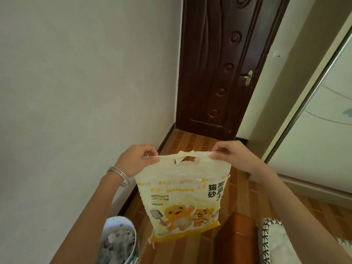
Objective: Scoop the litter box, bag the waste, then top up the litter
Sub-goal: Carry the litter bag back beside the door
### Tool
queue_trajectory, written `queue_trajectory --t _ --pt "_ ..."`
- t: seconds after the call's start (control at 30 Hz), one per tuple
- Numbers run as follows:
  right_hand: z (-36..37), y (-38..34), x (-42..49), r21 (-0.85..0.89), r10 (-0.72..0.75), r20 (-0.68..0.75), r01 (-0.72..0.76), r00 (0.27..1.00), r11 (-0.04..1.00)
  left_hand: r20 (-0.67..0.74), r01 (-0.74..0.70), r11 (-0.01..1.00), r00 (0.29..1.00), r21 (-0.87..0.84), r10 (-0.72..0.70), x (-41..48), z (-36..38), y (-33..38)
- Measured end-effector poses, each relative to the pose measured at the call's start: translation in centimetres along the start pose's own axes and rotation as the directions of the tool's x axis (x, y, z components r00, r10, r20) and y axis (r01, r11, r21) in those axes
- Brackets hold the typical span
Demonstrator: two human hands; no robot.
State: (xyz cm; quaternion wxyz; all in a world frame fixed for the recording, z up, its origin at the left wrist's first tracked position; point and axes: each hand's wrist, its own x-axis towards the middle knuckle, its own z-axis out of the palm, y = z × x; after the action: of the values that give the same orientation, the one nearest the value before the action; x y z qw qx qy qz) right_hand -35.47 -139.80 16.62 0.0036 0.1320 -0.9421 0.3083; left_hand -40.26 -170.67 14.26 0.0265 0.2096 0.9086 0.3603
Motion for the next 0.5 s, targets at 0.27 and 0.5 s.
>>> queue_trajectory --t 0.27,0.5 --pt "-1.5 5.9 6.6 0.003 0.0 0.0 0.0 1.0 1.0 0.032 -0.002 1.0 0.999 0.028 0.002 8.8 1.6 -1.3" --pt "-3.6 10.5 15.3 0.016 0.025 -0.015 -0.025 1.0 1.0 0.045 -0.008 0.999 0.999 0.052 0.006 19.5 0.8 -2.8"
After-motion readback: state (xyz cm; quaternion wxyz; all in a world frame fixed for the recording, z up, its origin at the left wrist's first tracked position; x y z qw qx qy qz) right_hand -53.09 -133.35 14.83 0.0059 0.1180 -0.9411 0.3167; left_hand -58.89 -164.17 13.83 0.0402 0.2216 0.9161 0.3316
